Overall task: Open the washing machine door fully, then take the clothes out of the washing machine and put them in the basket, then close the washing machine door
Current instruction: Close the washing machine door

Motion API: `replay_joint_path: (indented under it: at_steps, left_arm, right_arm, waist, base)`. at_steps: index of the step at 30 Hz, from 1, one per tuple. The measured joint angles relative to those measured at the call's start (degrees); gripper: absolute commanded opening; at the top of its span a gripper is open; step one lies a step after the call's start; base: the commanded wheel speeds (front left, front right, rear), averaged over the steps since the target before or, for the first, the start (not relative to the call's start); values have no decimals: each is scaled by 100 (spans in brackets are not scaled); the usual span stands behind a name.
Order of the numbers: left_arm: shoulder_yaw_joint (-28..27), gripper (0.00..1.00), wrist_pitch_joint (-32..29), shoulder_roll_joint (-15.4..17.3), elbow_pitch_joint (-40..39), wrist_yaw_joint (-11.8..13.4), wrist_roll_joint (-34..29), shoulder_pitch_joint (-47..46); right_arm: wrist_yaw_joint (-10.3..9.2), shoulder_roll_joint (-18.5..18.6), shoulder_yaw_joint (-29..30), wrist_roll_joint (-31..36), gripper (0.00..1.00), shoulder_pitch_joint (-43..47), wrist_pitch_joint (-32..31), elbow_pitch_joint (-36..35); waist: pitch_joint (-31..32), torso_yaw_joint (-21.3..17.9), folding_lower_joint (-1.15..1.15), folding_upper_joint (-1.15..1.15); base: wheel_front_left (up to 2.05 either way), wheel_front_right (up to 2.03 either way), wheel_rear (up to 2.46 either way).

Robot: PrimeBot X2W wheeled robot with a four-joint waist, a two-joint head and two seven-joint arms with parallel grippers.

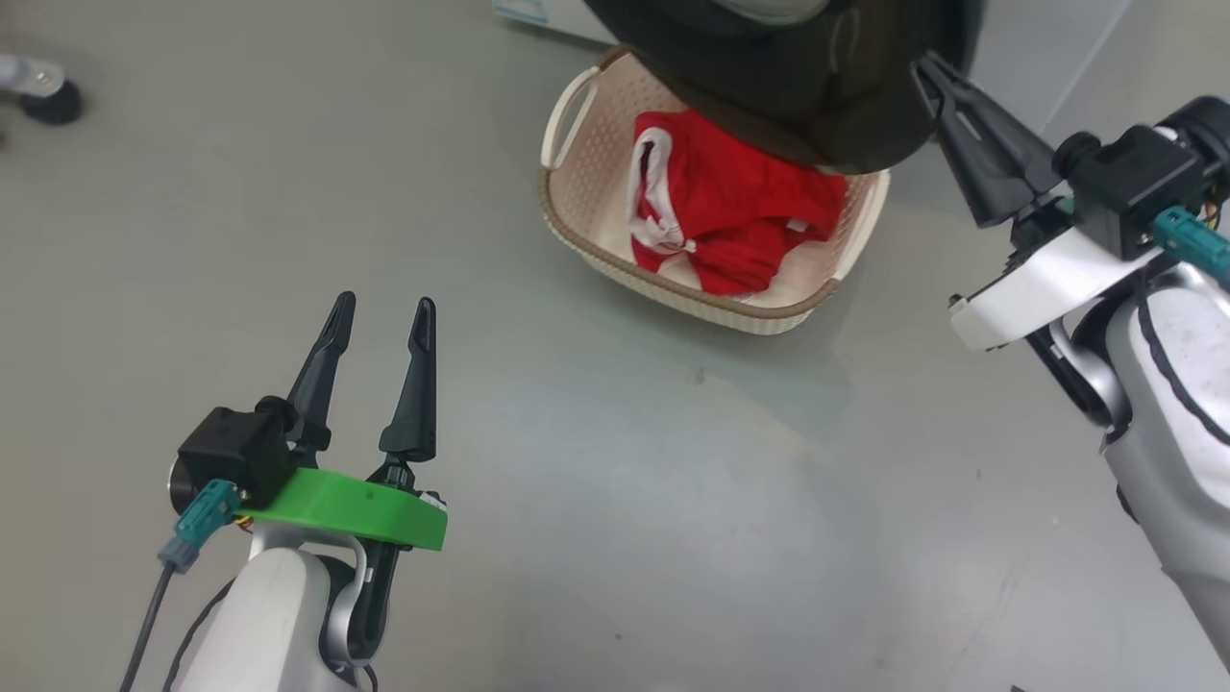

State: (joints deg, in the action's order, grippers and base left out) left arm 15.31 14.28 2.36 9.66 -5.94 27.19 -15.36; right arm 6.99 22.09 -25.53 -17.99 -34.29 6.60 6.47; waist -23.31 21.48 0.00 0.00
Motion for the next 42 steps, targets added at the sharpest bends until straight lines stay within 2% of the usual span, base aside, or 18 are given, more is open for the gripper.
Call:
replay_joint_path:
  at_steps: [10,20,34,42]
  left_arm:
    - [-85,100,0,-34,115,-24,2,-25]
    - [-158,100,1,-59,101,-44,-15,-161]
    - [-29,100,18,-98,43,-91,-20,-372]
    - [189,100,18,-105,-34,-92,316,-492]
  right_arm:
    - [0,80,-31,-132,0,-433,137,389]
    - [49,119,201,-427,0,-842,287,687]
    - [51,597,349,-417,0,-1932,103,928]
    - [51,883,483,-363,0,-2614,-75,1103]
  waist:
    - [-430,431,0,0]
    - [-616,443,0,0]
    - [-1034,428,0,0]
    - [-1348,540,0,0]
  base:
    - [0,0,0]
    - [0,0,0]
    - [0,0,0]
    - [0,0,0]
